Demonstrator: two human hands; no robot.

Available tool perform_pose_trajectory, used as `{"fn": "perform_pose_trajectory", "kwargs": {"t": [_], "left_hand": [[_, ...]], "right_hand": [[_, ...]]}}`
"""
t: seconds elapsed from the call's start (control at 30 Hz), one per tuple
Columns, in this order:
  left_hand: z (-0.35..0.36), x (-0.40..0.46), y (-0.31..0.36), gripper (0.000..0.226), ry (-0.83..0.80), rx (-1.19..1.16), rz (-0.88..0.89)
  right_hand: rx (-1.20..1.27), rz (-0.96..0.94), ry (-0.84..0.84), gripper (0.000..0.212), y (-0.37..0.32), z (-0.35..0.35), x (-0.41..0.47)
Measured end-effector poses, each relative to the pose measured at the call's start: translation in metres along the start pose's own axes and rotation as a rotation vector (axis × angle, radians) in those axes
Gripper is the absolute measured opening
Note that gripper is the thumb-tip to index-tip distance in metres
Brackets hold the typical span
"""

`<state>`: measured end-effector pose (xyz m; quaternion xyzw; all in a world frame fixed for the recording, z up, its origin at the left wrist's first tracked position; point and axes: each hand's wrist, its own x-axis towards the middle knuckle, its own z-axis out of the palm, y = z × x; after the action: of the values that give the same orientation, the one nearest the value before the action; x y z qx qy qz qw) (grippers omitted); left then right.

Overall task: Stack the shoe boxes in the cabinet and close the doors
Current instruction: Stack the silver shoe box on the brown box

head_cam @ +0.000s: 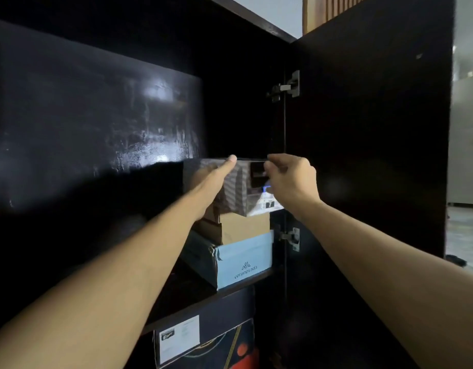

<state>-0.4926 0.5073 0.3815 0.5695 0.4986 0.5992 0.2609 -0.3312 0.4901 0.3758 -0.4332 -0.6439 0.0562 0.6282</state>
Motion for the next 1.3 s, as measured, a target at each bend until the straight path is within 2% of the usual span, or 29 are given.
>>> {"fn": "perform_pose_trajectory", "kwargs": {"t": [0.07, 0.13, 0.27, 0.43, 0.7, 0.9, 1.1, 1.2, 1.3], "left_hand": [[0.004, 0.004, -0.008, 0.09, -0.004, 0.16, 0.063], [0.008, 0.007, -0.017, 0.116, 0.009, 0.351, 0.12], [0.011, 0.018, -0.031, 0.117, 0.01, 0.427, 0.18], [0.002, 0.035, -0.041, 0.117, -0.016, 0.484, 0.15], [-0.003, 0.046, -0.052, 0.098, 0.061, 0.583, 0.186], [0.002, 0.044, -0.055, 0.056, 0.189, 0.657, 0.196], [0.01, 0.029, -0.06, 0.049, 0.25, 0.648, 0.189], [0.022, 0.006, -0.06, 0.049, 0.374, 0.646, 0.267], [0.04, -0.022, -0.058, 0.029, 0.37, 0.585, 0.447]], "right_hand": [[-0.067, 0.002, 0.044, 0.033, 0.013, 0.006, 0.014], [-0.188, 0.022, 0.057, 0.047, 0.029, 0.011, 0.024], [-0.033, 0.15, -0.171, 0.07, 0.054, 0.023, 0.03], [-0.071, 0.19, -0.335, 0.084, 0.066, 0.043, 0.04], [-0.24, 0.197, -0.449, 0.093, 0.067, 0.056, 0.06], [-0.288, 0.156, -0.463, 0.086, 0.071, 0.05, 0.062], [-0.276, 0.16, -0.473, 0.077, 0.078, 0.03, 0.047], [-0.286, 0.205, -0.473, 0.063, 0.078, 0.007, 0.033], [-0.335, 0.232, -0.504, 0.048, 0.077, -0.027, 0.012]]}}
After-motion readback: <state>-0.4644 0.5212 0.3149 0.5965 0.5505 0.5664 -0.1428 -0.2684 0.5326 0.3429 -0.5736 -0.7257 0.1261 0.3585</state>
